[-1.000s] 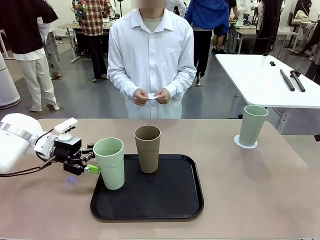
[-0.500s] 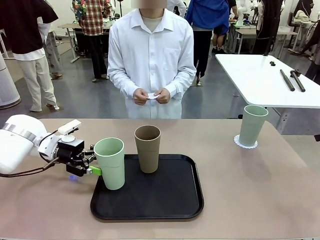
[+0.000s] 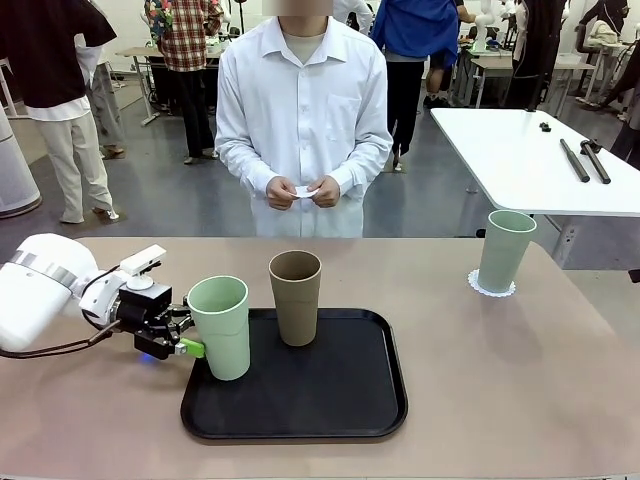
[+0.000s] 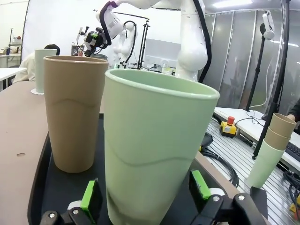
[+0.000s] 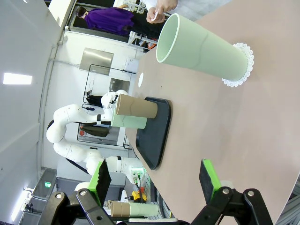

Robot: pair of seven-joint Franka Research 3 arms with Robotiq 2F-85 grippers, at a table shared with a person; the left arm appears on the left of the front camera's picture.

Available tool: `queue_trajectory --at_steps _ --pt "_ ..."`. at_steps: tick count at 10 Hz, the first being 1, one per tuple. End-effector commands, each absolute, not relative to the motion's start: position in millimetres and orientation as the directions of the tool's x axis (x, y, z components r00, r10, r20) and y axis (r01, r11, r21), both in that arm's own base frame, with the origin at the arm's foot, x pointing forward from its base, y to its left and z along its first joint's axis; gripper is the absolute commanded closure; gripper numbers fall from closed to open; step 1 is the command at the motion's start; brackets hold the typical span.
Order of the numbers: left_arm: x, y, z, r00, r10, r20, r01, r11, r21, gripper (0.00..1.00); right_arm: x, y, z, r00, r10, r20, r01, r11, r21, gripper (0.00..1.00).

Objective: Place coasters on the table and set cups on them.
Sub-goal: Take one Reusable plastic cup from the Flat Tray and place it on a coaster set by the human.

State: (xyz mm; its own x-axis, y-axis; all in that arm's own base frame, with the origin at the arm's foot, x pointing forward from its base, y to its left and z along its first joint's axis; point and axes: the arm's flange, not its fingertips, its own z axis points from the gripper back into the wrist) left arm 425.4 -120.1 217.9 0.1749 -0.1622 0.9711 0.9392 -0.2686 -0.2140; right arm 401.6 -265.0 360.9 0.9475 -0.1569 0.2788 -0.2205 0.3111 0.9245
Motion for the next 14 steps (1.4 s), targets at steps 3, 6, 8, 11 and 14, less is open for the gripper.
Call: queue_trajectory --at_steps 3,6,8,11,14 --pt "421.2 -130.1 208.1 0.153 -0.154 0.976 0.913 -0.356 -0.199 0.0 402.0 -265.2 362.4 0.951 -0.162 0.265 -0.205 0.312 0.927 0.0" --pt "420.4 -140.8 201.3 0.152 -0.164 0.975 0.903 -0.379 -0.204 0.0 402.0 -265.2 362.4 0.951 -0.162 0.265 -0.205 0.312 0.927 0.0" --pt "422.2 -151.3 198.7 0.149 -0.171 0.974 0.9 -0.386 -0.205 0.0 402.0 -265.2 362.4 0.951 -0.162 0.265 -0.205 0.312 0.927 0.0" --pt "419.1 -166.2 192.7 0.142 -0.18 0.973 0.89 -0.407 -0.206 0.0 402.0 -265.2 362.4 0.951 -0.162 0.265 -0.205 0.312 0.927 0.0" --pt "418.9 -166.5 197.5 0.118 -0.156 0.981 0.9 -0.4 -0.172 0.0 402.0 -265.2 362.4 0.951 -0.162 0.265 -0.205 0.312 0.927 0.0"
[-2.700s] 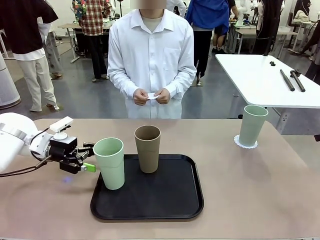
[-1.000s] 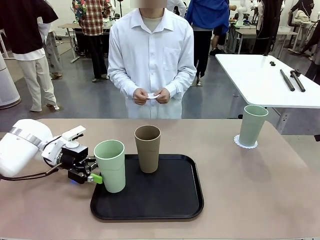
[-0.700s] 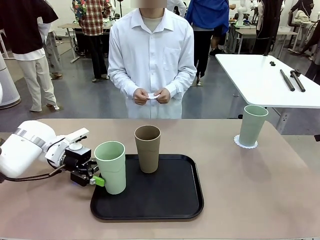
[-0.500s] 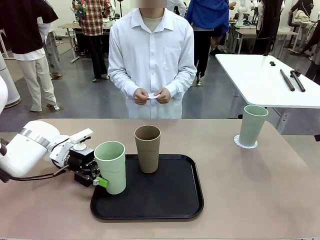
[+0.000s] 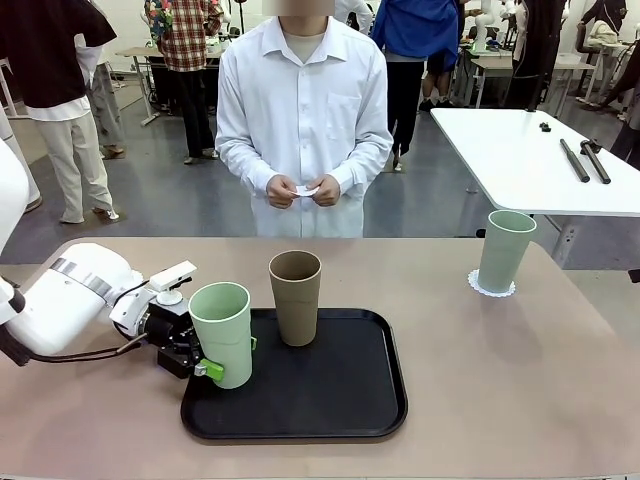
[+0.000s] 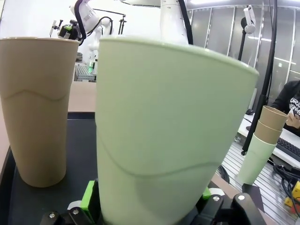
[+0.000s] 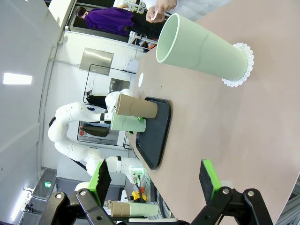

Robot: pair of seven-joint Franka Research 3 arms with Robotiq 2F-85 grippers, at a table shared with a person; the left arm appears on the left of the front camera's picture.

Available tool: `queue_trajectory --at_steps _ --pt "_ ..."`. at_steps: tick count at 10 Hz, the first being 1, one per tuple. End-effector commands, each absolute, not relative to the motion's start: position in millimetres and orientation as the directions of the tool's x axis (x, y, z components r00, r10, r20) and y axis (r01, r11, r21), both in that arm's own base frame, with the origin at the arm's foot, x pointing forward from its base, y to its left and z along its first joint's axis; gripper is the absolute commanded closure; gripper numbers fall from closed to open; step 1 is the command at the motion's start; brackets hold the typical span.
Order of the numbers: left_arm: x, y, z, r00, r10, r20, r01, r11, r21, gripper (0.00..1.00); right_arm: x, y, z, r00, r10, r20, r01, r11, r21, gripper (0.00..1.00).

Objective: Place coasters on the table and set cups on them.
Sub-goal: Take one Reusable plastic cup from the Flat Tray and place it on a coaster set by the human.

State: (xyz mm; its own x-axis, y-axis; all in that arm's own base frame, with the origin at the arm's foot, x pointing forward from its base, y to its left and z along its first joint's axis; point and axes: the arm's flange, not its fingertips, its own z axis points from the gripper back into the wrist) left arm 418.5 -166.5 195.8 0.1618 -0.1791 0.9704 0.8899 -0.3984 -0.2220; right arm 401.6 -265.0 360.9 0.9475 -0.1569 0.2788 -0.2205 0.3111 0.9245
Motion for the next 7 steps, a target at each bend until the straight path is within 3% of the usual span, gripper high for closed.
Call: queue_trajectory --at_steps 1,2,3,4,5,6,7 --pt "417.6 -165.2 199.9 0.118 -0.158 0.98 0.9 -0.4 -0.173 0.59 402.0 -265.2 362.4 0.951 -0.162 0.265 -0.205 0.312 0.927 0.0" --pt "416.8 -164.9 201.3 0.117 -0.155 0.981 0.901 -0.398 -0.171 0.59 402.0 -265.2 362.4 0.951 -0.162 0.265 -0.205 0.312 0.927 0.0" --pt "416.8 -163.9 203.1 0.114 -0.163 0.98 0.902 -0.396 -0.171 1.0 402.0 -265.2 362.4 0.951 -0.162 0.265 -0.205 0.312 0.927 0.0" --pt "416.2 -161.7 208.5 0.108 -0.17 0.98 0.907 -0.387 -0.167 0.64 402.0 -265.2 362.4 0.951 -0.162 0.265 -0.205 0.312 0.927 0.0" --pt "413.8 -160.0 215.0 0.095 -0.191 0.977 0.906 -0.39 -0.164 1.0 402.0 -265.2 362.4 0.951 -0.162 0.265 -0.205 0.312 0.927 0.0" --pt "407.2 -159.3 229.3 0.083 -0.217 0.973 0.909 -0.384 -0.163 0.29 402.0 -265.2 362.4 0.951 -0.162 0.265 -0.205 0.312 0.927 0.0" --pt "401.6 -154.7 256.6 0.104 -0.208 0.973 0.924 -0.341 -0.172 0.29 402.0 -265.2 362.4 0.951 -0.162 0.265 -0.205 0.312 0.927 0.0"
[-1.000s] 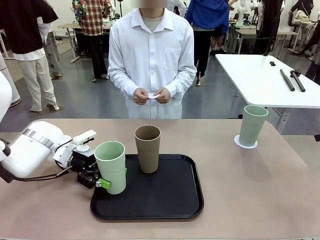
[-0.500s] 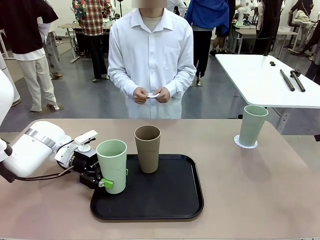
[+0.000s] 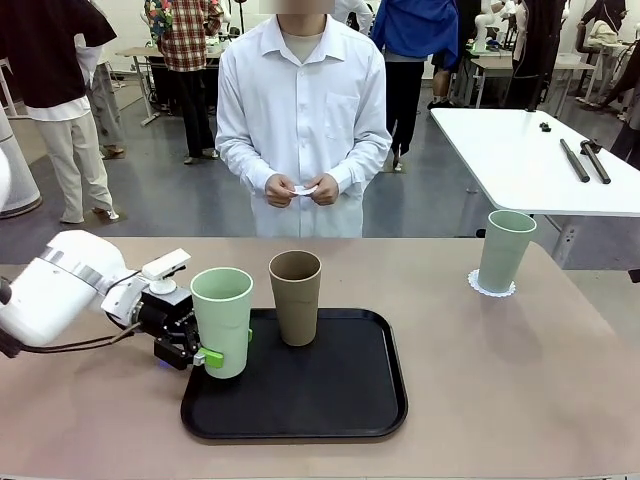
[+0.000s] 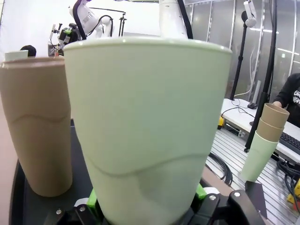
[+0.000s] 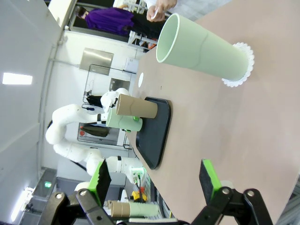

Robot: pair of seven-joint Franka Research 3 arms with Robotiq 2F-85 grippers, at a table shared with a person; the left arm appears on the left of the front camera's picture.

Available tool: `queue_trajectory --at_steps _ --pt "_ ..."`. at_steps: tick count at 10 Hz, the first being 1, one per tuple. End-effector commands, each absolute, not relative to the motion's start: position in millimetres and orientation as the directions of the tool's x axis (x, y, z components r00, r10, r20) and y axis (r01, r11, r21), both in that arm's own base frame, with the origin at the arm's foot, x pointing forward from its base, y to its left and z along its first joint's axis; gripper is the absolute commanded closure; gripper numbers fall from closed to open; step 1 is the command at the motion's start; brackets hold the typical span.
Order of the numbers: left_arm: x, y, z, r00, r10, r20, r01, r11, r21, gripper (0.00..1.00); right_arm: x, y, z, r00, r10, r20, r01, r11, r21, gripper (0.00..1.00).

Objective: Place coasters on the table and set cups on them.
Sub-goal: Take one Reusable plastic cup from the Flat Tray and place it on a coaster set by the human.

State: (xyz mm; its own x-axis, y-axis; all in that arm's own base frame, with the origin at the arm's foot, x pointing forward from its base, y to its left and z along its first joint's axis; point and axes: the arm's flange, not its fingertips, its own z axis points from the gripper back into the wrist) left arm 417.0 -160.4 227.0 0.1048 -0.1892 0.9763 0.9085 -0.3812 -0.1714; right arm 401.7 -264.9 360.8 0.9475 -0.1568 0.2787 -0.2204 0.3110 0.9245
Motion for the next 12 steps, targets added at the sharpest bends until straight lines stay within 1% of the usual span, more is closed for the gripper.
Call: queue_trajectory --at_steps 1,2,3,4,6,7,8,9,11,12 --pt "398.1 -148.2 296.4 0.167 -0.189 0.968 0.945 -0.249 -0.211 0.29 402.0 -265.2 362.4 0.951 -0.162 0.265 -0.205 0.312 0.927 0.0" --pt "392.0 -137.6 345.6 0.16 -0.193 0.968 0.963 -0.183 -0.196 0.29 402.0 -265.2 362.4 0.951 -0.162 0.265 -0.205 0.312 0.927 0.0" --pt "386.4 -129.2 383.8 0.122 -0.213 0.969 0.973 -0.165 -0.159 0.29 402.0 -265.2 362.4 0.951 -0.162 0.265 -0.205 0.312 0.927 0.0" --pt "380.4 -121.4 412.7 0.107 -0.215 0.971 0.977 -0.159 -0.143 0.29 402.0 -265.2 362.4 0.951 -0.162 0.265 -0.205 0.312 0.927 0.0" --pt "374.1 -109.8 450.2 0.096 -0.199 0.975 0.982 -0.141 -0.125 0.29 402.0 -265.2 362.4 0.951 -0.162 0.265 -0.205 0.312 0.927 0.0" --pt "373.0 -109.1 459.5 0.089 -0.19 0.978 0.984 -0.136 -0.116 0.29 402.0 -265.2 362.4 0.951 -0.162 0.265 -0.205 0.312 0.927 0.0" --pt "366.8 -110.8 464.9 0.104 -0.182 0.978 0.987 -0.106 -0.124 0.29 402.0 -265.2 362.4 0.951 -0.162 0.265 -0.205 0.312 0.927 0.0" --pt "376.1 -109.6 464.4 0.072 -0.207 0.976 0.985 -0.137 -0.102 0.29 402.0 -265.2 362.4 0.951 -0.162 0.265 -0.205 0.312 0.927 0.0" --pt "376.1 -109.6 464.4 0.072 -0.207 0.976 0.985 -0.137 -0.102 0.29 402.0 -265.2 362.4 0.951 -0.162 0.265 -0.205 0.312 0.927 0.0" --pt "373.7 -109.2 467.5 0.075 -0.209 0.975 0.986 -0.133 -0.105 0.18 402.0 -265.2 362.4 0.951 -0.162 0.265 -0.205 0.312 0.927 0.0"
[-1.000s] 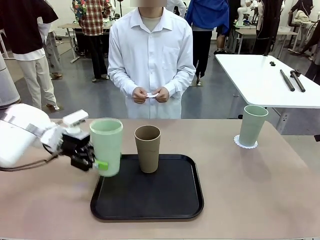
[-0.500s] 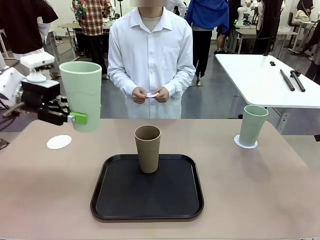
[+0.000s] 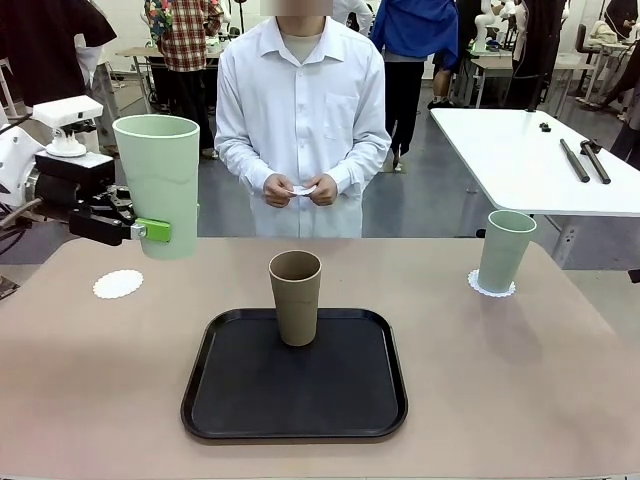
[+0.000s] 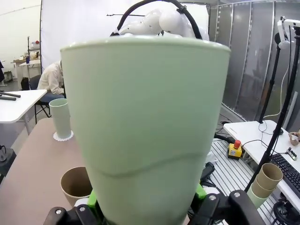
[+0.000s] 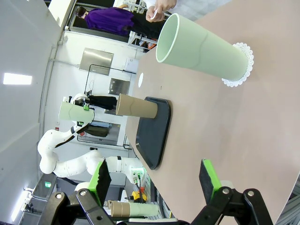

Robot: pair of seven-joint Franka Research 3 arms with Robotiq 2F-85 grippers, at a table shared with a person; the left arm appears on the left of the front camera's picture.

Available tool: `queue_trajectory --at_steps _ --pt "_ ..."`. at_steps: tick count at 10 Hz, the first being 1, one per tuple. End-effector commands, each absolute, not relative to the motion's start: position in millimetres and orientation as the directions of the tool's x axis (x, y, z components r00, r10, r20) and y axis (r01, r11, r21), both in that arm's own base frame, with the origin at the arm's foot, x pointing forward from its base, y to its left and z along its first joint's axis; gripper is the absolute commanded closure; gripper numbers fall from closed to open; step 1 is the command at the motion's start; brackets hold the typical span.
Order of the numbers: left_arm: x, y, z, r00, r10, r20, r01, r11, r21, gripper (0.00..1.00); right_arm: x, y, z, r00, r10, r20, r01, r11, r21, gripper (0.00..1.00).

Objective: Place coasters on the table and set cups on them.
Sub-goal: Take one Reusable plastic cup from the Flat Tray and place it on a coaster set by the human.

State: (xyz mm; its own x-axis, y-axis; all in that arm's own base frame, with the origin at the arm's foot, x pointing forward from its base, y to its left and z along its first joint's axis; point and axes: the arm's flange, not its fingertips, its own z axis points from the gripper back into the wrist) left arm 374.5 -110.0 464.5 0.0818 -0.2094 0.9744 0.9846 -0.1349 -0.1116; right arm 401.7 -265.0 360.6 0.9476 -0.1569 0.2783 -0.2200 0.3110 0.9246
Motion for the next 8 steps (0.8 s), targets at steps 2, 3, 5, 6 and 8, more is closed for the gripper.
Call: queue_trajectory --at_steps 2,3,5,6,8 --pt "429.1 -59.6 441.9 0.104 -0.182 0.978 0.993 -0.032 -0.111 0.18 402.0 -265.2 362.4 0.951 -0.162 0.265 -0.205 0.312 0.927 0.0" --pt "467.1 -26.4 431.5 0.077 -0.174 0.982 0.996 0.06 -0.068 0.18 402.0 -265.2 362.4 0.951 -0.162 0.265 -0.205 0.312 0.927 0.0" --pt "508.0 36.1 421.6 0.071 -0.107 0.992 0.974 0.22 -0.046 0.18 402.0 -265.2 362.4 0.951 -0.162 0.265 -0.205 0.312 0.927 0.0" --pt "525.8 64.5 424.7 0.063 -0.09 0.994 0.956 0.292 -0.034 0.18 402.0 -265.2 362.4 0.951 -0.162 0.265 -0.205 0.312 0.927 0.0" --pt "540.0 109.5 421.9 0.022 -0.114 0.993 0.913 0.407 0.026 0.18 402.0 -265.2 362.4 0.951 -0.162 0.265 -0.205 0.312 0.927 0.0"
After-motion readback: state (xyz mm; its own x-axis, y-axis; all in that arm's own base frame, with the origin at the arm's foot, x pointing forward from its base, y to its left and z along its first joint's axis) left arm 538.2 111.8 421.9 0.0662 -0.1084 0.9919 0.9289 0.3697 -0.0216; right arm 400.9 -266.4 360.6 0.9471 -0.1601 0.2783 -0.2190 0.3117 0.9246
